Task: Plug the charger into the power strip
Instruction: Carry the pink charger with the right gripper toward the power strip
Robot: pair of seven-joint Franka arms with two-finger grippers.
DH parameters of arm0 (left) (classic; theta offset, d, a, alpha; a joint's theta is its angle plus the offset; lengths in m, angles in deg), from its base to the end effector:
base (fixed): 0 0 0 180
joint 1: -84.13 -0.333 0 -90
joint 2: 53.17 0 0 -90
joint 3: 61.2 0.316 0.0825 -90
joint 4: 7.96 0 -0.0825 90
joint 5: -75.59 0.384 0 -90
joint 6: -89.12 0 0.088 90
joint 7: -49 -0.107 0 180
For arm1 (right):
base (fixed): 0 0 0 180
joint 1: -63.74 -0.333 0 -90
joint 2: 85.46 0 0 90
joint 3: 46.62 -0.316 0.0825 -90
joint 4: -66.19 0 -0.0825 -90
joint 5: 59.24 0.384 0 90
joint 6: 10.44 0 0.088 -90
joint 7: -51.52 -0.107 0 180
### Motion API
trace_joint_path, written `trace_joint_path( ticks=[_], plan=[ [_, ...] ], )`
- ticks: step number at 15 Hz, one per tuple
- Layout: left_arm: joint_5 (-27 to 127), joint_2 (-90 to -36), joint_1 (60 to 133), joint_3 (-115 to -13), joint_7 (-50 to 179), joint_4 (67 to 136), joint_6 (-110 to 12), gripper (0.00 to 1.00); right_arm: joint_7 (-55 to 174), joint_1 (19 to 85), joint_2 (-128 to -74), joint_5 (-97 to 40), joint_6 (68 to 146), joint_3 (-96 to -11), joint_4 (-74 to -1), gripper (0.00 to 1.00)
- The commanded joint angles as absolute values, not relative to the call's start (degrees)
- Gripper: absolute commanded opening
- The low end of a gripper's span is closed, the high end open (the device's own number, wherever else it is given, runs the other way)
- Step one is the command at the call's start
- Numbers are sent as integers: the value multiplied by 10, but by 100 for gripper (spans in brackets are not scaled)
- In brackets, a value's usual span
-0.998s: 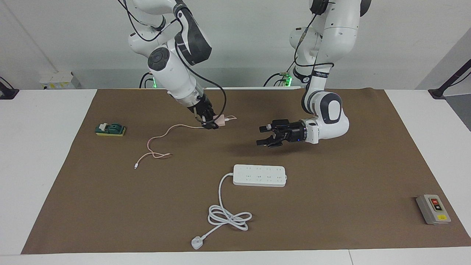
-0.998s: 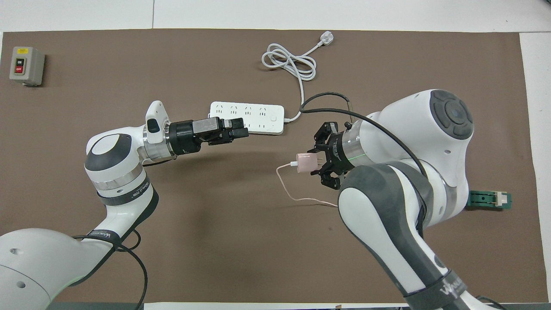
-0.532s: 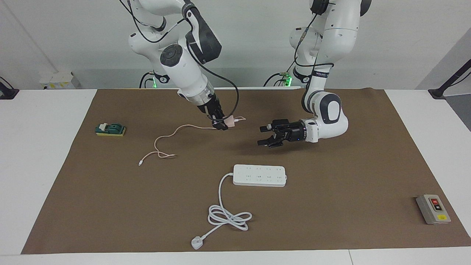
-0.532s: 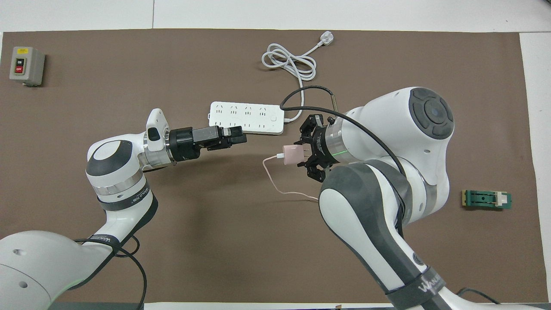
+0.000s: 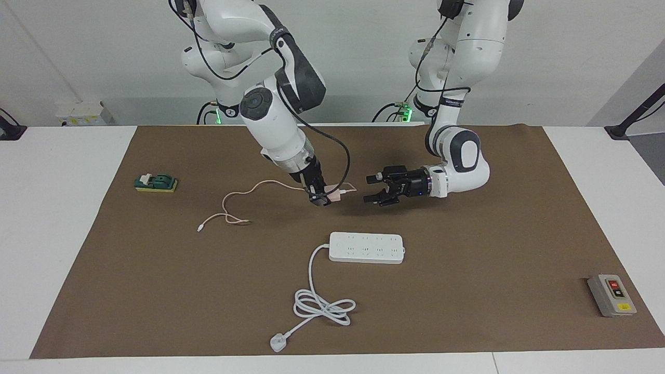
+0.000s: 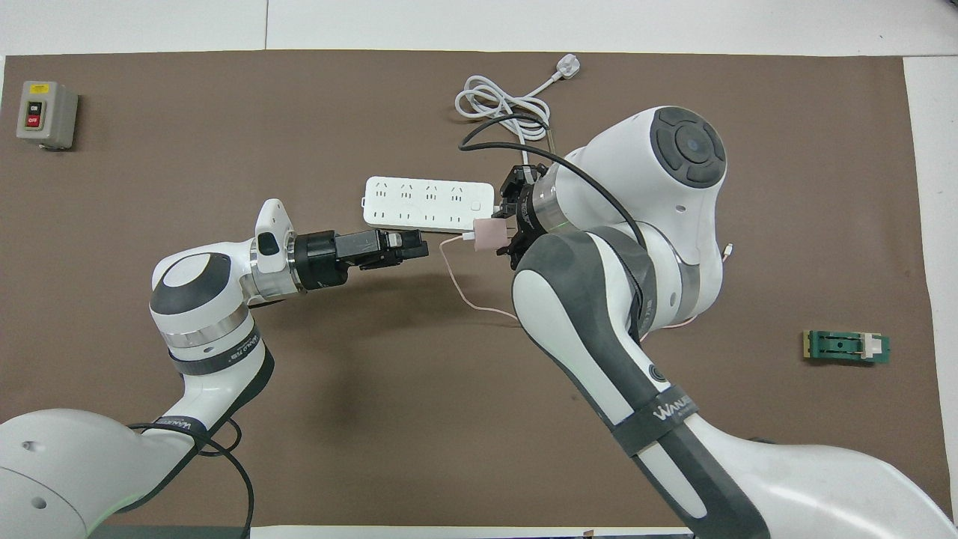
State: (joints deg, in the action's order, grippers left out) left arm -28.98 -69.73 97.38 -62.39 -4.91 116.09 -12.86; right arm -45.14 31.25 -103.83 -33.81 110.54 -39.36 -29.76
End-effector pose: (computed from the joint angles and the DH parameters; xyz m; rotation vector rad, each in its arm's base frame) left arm 0.5236 -0.2209 0.2986 1.5696 0.0369 0.0834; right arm 0.5878 0.3081 0.4327 -2.1323 1.8810 0.3615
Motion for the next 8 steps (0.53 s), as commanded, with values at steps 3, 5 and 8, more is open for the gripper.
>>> trace_joint_path(
  ticks=[3,5,8],
  plan=[
    [-287,-679,975,-624,-57,1178,-142,100,-496,280,-1065,-346,1132,-395,-271,0],
    [-287,-681,977,-626,-58,1176,-154,100,-502,269,-1066,-345,1137,-395,-270,0],
    [-287,-683,988,-627,-58,1173,-167,100,-506,265,-1066,-346,1140,-395,-269,0]
  ],
)
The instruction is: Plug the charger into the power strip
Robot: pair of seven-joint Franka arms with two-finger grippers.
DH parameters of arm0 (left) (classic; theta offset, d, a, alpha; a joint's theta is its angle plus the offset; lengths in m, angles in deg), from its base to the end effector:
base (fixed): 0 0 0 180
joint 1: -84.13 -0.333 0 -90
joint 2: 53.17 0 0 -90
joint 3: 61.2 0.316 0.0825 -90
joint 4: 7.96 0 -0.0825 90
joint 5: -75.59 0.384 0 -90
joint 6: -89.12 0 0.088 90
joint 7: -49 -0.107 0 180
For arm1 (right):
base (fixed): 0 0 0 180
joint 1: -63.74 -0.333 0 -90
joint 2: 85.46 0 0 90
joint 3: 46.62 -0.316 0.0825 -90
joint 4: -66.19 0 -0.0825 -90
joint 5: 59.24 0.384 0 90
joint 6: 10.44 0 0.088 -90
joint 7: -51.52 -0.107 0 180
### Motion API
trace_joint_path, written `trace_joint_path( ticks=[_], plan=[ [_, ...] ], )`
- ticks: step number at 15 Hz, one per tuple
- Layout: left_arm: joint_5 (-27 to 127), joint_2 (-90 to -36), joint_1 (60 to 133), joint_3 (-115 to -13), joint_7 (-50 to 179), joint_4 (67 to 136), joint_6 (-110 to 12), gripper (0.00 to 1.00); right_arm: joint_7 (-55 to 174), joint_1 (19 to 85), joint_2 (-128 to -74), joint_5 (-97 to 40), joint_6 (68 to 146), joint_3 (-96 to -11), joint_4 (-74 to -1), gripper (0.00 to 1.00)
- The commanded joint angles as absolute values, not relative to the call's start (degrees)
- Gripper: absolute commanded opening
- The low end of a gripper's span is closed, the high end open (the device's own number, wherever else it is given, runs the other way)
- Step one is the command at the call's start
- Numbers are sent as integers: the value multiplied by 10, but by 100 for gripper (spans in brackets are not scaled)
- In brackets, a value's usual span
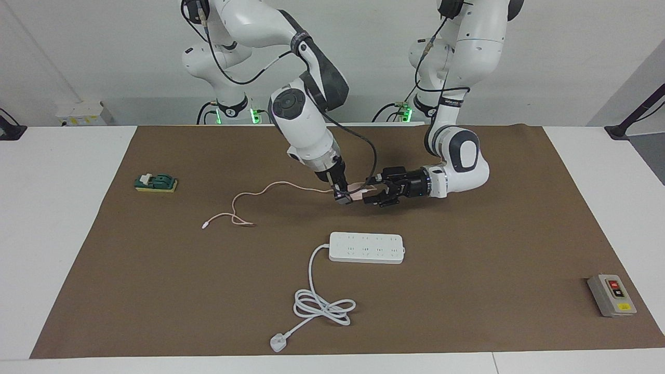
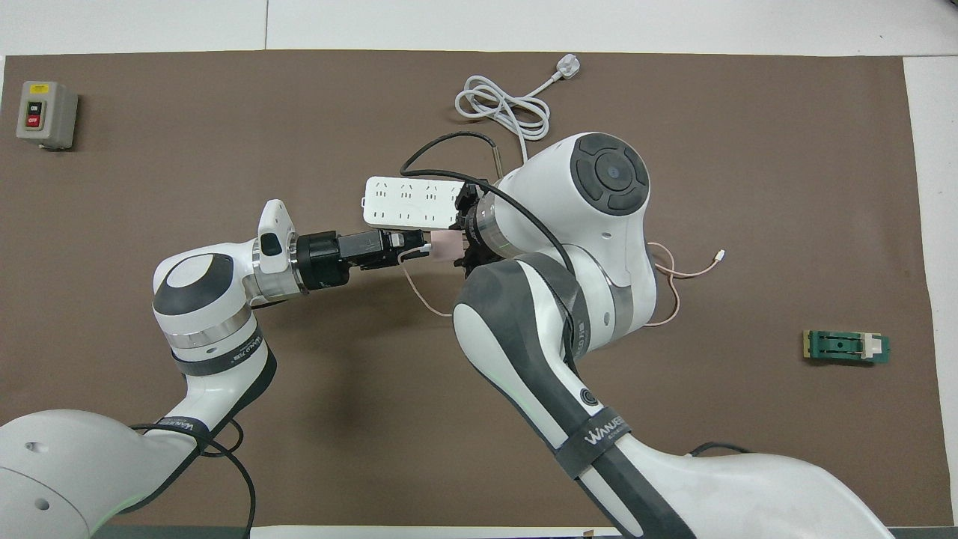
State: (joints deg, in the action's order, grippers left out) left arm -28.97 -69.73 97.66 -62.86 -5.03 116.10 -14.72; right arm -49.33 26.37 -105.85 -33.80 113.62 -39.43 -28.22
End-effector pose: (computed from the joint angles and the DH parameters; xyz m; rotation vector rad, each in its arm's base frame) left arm 0.5226 -0.2246 0.2960 1.5932 0.0418 0.0893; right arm 0.5710 0.3625 0.4272 -2.1243 1.8676 0.3508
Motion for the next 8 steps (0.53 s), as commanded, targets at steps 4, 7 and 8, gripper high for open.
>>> trace_joint_path(
  ticks=[4,7,8],
  plan=[
    [-287,-684,990,-627,-58,1172,-171,100,-516,256,-1070,-348,1145,-395,-264,0],
    [-287,-684,991,-627,-58,1171,-174,100,-517,251,-1071,-347,1148,-395,-264,0],
    [-287,-685,991,-627,-58,1171,-174,100,-518,251,-1071,-347,1148,-395,-264,0]
  ],
)
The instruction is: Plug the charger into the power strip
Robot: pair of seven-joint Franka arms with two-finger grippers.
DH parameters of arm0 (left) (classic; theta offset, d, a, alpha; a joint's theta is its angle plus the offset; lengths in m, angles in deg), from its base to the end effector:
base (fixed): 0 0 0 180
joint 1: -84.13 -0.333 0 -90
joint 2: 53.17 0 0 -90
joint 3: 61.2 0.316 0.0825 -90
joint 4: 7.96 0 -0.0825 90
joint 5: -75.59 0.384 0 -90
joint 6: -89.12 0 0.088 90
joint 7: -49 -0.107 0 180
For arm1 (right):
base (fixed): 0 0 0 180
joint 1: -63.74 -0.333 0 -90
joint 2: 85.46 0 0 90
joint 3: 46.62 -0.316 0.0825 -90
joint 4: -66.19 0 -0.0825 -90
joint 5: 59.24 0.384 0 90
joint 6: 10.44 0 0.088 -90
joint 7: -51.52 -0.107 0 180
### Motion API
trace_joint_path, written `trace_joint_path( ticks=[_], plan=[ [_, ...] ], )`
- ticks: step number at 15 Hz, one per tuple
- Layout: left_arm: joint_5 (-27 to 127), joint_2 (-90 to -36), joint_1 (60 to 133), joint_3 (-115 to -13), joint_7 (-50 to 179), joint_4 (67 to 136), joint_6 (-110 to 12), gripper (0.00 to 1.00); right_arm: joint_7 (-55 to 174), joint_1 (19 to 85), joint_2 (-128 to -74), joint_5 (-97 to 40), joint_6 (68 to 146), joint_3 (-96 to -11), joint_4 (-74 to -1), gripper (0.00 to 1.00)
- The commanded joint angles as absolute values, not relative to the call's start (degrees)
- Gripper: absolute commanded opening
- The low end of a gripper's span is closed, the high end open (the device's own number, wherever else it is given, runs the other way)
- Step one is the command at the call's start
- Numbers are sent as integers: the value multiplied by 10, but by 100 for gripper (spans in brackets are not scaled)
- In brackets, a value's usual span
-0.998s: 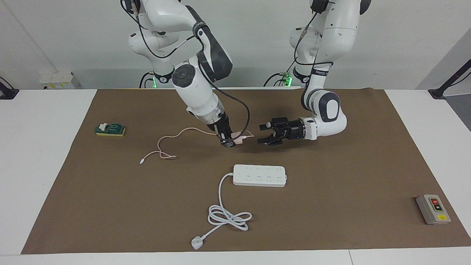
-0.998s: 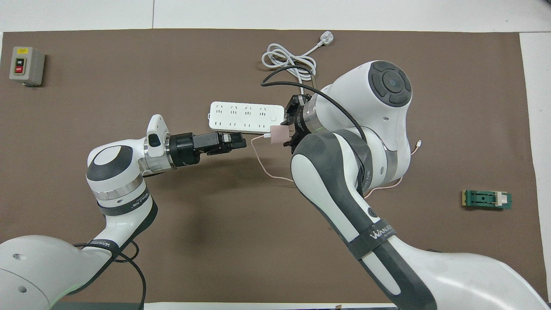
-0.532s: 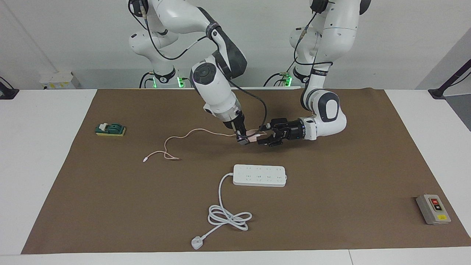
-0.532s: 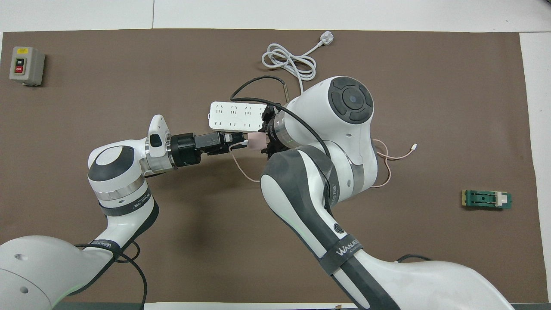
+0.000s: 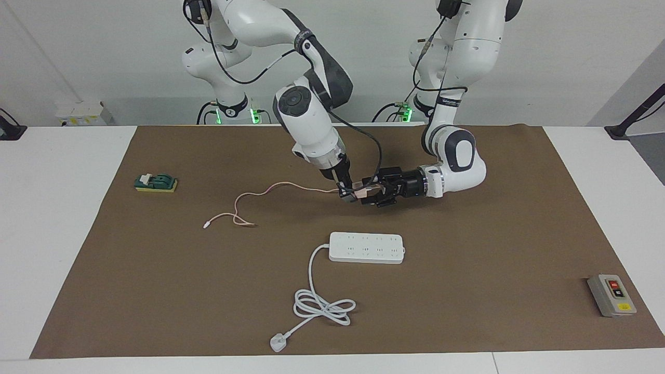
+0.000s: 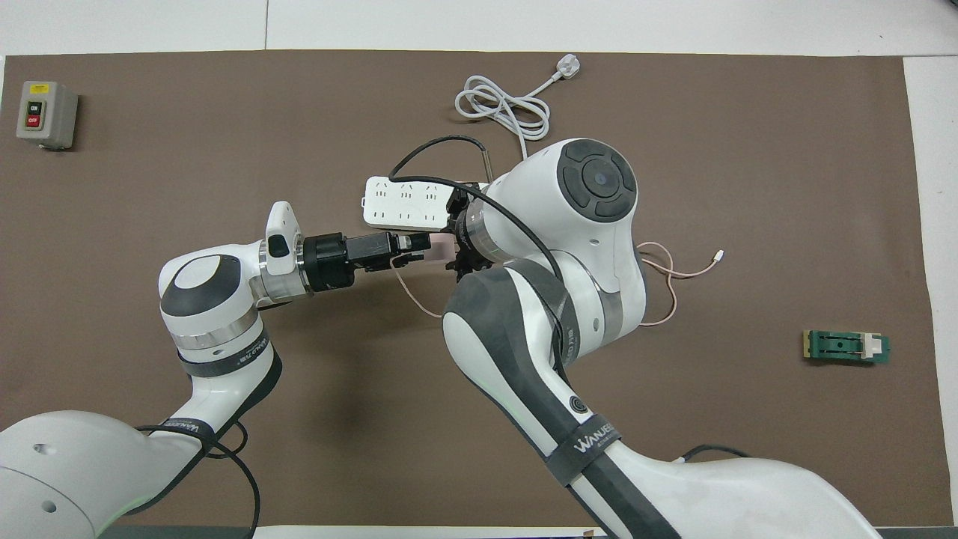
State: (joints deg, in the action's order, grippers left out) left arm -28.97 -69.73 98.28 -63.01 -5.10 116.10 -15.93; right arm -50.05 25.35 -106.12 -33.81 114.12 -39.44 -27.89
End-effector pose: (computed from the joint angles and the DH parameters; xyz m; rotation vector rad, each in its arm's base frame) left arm 0.5208 -0.2296 0.2944 1.6092 0.0408 0.0895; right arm 0.5664 0.3736 0.4277 -2.1251 1.8600 0.3493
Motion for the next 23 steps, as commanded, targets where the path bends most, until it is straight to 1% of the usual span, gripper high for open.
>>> trace_joint_path(
  ticks=[1,3,5,6,7,9,10,11,12,13,15,17,18,19,20,21,22,23],
  plan=[
    [-287,-685,991,-627,-58,1171,-175,100,-518,251,-1071,-347,1148,-395,-264,0],
    [-287,-685,993,-627,-58,1169,-176,91,-518,251,-1071,-347,1150,-395,-264,0],
    [-287,-685,996,-627,-58,1168,-175,76,-518,251,-1072,-347,1152,-395,-264,0],
    [-287,-685,996,-627,-58,1169,-174,70,-518,252,-1072,-347,1153,-395,-264,0],
    [-287,-685,995,-627,-58,1169,-172,59,-518,252,-1072,-347,1153,-395,-264,0],
    [-287,-684,994,-627,-58,1170,-170,44,-517,252,-1072,-347,1153,-395,-264,0],
    [-287,-683,994,-627,-58,1171,-167,31,-517,252,-1072,-346,1153,-395,-264,0],
    [-287,-683,993,-627,-58,1172,-165,23,-517,252,-1072,-347,1153,-395,-264,0],
    [-287,-682,992,-627,-58,1174,-164,8,-517,252,-1072,-346,1153,-395,-264,0],
    [-287,-681,991,-627,-57,1175,-163,0,-517,252,-1072,-346,1153,-395,-264,0],
    [-287,-679,993,-626,-60,1176,-162,0,-517,254,-1072,-346,1153,-395,-264,0],
    [-287,-658,996,-625,-71,1184,-182,0,-517,258,-1072,-346,1153,-395,-264,0],
    [-287,-650,995,-625,-67,1185,-192,0,-517,259,-1071,-346,1153,-395,-264,7],
    [-287,-648,995,-625,-66,1185,-194,0,-517,259,-1071,-347,1153,-394,-264,19],
    [-287,-643,993,-624,-65,1185,-194,0,-517,260,-1071,-348,1152,-394,-264,35],
    [-287,-640,992,-624,-60,1185,-196,0,-517,260,-1071,-348,1152,-393,-264,58],
    [-287,-632,992,-624,-50,1185,-202,0,-517,260,-1071,-347,1152,-392,-264,99],
    [-286,-622,992,-624,-38,1185,-215,0,-517,259,-1071,-348,1152,-392,-264,100]
  ],
)
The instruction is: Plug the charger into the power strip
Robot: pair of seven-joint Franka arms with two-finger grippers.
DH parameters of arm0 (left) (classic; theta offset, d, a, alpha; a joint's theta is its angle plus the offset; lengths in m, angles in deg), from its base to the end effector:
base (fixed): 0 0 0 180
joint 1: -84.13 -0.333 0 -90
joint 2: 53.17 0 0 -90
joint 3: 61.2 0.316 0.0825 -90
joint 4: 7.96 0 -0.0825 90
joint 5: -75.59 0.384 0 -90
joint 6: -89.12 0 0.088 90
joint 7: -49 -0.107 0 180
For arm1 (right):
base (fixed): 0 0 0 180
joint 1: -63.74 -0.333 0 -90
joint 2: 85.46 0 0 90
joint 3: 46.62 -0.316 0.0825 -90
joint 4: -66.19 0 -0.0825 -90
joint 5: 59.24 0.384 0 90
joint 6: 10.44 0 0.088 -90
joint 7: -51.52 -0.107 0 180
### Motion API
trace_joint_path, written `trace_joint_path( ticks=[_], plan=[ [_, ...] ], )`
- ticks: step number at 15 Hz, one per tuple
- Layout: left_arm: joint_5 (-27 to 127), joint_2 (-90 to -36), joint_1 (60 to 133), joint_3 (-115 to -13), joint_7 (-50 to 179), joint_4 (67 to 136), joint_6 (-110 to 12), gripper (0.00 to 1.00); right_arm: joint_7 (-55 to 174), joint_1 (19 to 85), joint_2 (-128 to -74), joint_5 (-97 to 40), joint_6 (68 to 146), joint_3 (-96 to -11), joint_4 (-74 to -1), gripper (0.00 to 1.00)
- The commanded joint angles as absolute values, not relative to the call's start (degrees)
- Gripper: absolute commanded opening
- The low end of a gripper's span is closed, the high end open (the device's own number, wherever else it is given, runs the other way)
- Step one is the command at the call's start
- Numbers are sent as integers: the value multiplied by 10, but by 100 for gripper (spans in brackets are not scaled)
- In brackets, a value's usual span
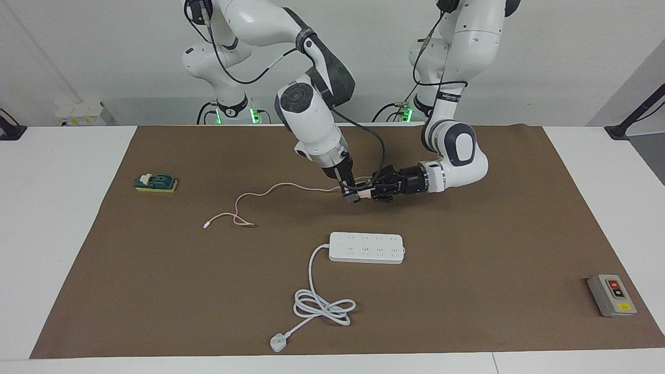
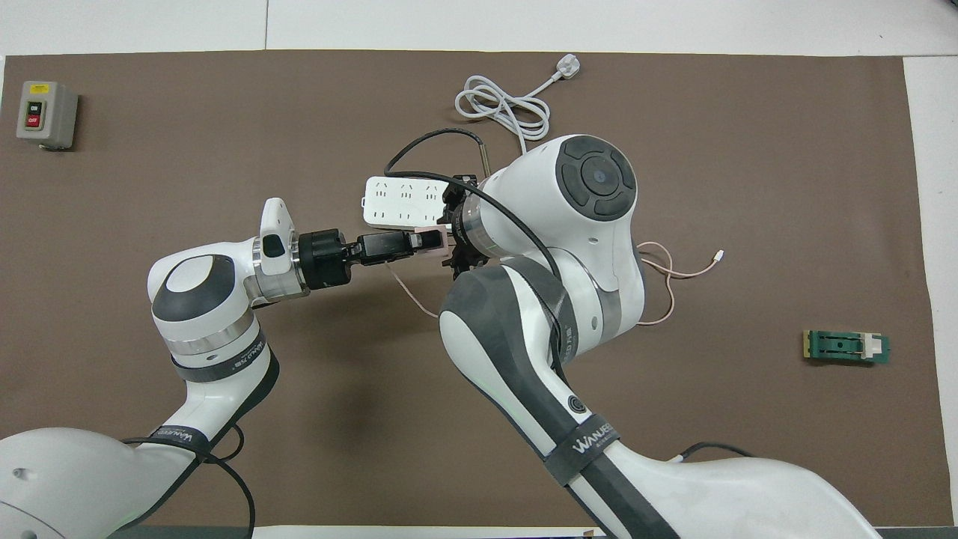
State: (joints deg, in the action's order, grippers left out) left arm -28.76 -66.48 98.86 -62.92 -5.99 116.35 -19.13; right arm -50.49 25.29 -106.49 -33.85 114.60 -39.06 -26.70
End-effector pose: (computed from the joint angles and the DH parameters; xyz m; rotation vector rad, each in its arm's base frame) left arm 0.5220 -0.2286 0.3199 1.6395 0.0078 0.1608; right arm 0.5723 0.3734 0.4344 -2.1024 1.8594 0.3314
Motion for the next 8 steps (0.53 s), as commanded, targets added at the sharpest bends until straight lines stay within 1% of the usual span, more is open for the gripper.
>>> trace_joint_path(
  ticks=[1,5,6,8],
  plan=[
    [-286,-614,994,-624,-32,1185,-223,0,-517,259,-1070,-348,1152,-392,-265,100],
    [-284,-595,998,-624,-15,1187,-257,0,-511,278,-1056,-349,1145,-388,-274,100],
    [-272,-578,999,-624,-9,1191,-288,0,-509,289,-1047,-349,1141,-387,-281,100],
    [-195,-554,993,-623,34,1193,-356,0,-475,315,-1022,-350,1123,-387,-304,100]
  ],
)
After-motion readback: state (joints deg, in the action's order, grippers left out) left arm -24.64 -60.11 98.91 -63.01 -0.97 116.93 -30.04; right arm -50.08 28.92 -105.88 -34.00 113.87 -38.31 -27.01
